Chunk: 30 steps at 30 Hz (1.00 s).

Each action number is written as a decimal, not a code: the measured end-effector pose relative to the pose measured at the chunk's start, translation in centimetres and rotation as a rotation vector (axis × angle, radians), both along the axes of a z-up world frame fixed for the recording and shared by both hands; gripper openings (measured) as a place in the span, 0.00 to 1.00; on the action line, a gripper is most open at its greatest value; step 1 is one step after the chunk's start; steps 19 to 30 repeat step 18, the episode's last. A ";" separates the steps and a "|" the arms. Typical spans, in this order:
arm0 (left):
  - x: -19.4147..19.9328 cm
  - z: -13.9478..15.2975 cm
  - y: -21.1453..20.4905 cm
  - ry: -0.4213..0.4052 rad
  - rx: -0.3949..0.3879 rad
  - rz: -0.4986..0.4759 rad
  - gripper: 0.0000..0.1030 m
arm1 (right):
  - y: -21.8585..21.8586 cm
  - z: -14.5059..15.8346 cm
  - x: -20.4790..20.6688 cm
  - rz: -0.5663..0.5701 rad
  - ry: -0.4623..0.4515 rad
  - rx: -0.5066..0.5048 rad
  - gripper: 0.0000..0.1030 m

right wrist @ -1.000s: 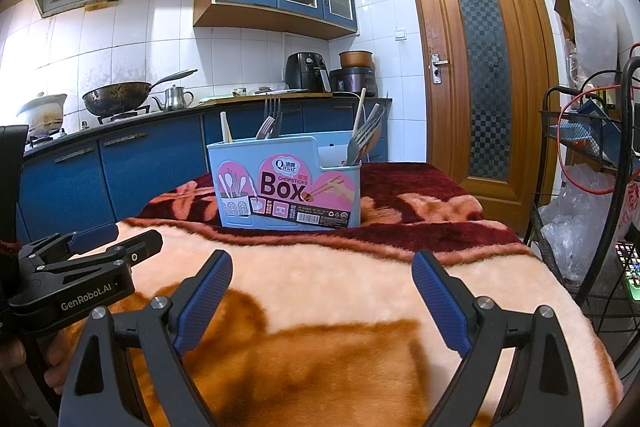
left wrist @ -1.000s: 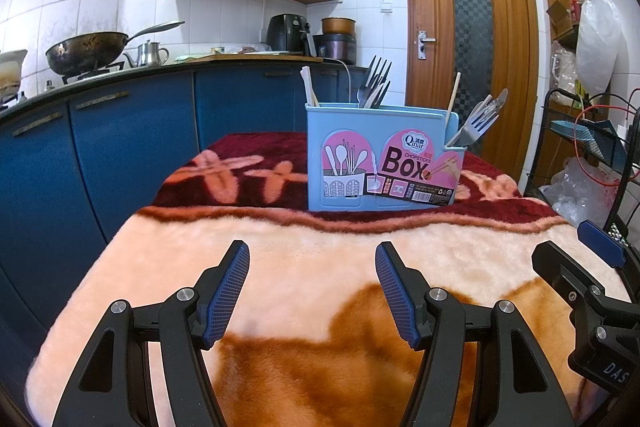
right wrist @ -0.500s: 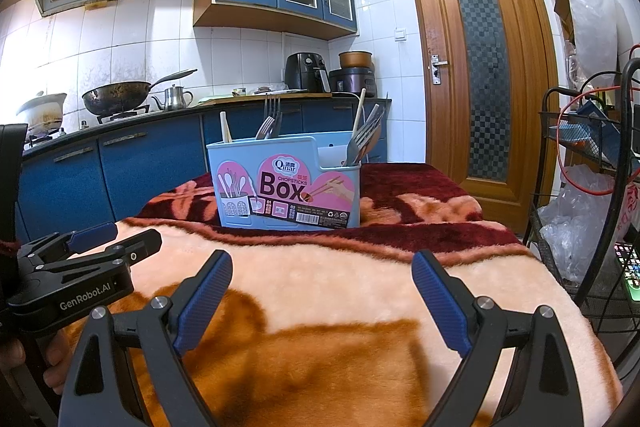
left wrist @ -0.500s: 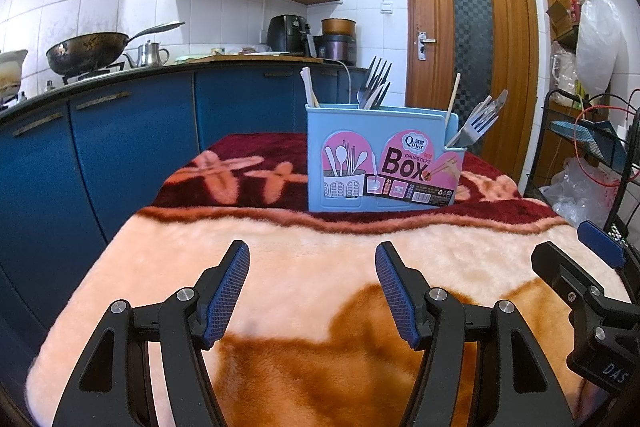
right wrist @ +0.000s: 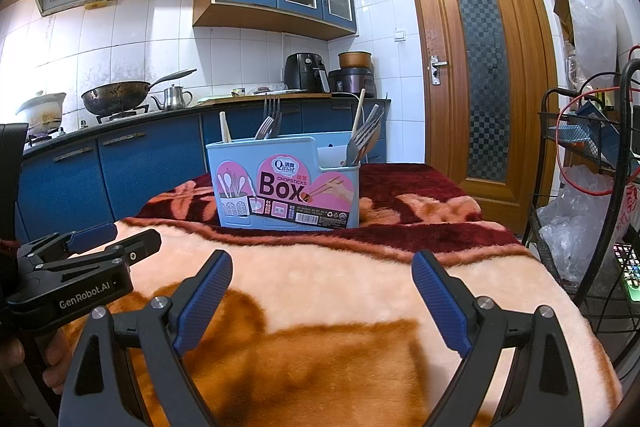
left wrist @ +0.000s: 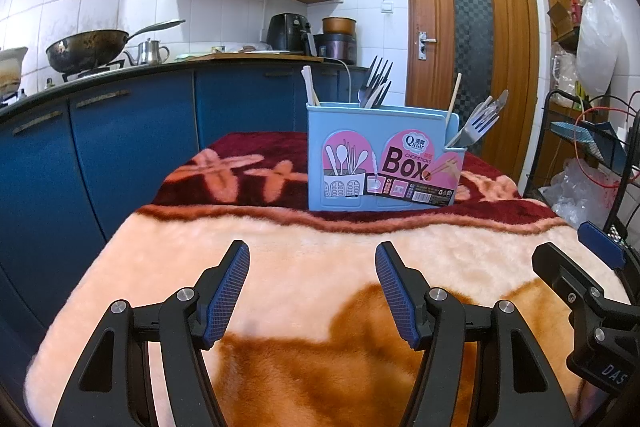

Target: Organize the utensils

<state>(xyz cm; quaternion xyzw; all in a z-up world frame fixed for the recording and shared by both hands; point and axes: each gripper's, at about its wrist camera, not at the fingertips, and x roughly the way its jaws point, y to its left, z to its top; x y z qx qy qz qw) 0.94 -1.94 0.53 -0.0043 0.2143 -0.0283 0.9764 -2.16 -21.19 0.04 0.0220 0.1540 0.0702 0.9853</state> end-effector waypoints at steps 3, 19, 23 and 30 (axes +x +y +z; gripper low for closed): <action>0.0 0.0 0.0 0.000 0.001 0.000 0.65 | -0.1 0.0 0.0 0.000 0.001 0.000 0.90; 0.0 0.0 -0.1 0.005 0.001 0.003 0.65 | -0.1 0.0 0.1 -0.006 0.005 -0.002 0.90; 0.0 0.0 -0.1 0.005 0.001 0.003 0.65 | -0.1 0.0 0.1 -0.006 0.005 -0.002 0.90; 0.0 0.0 -0.1 0.005 0.001 0.003 0.65 | -0.1 0.0 0.1 -0.006 0.005 -0.002 0.90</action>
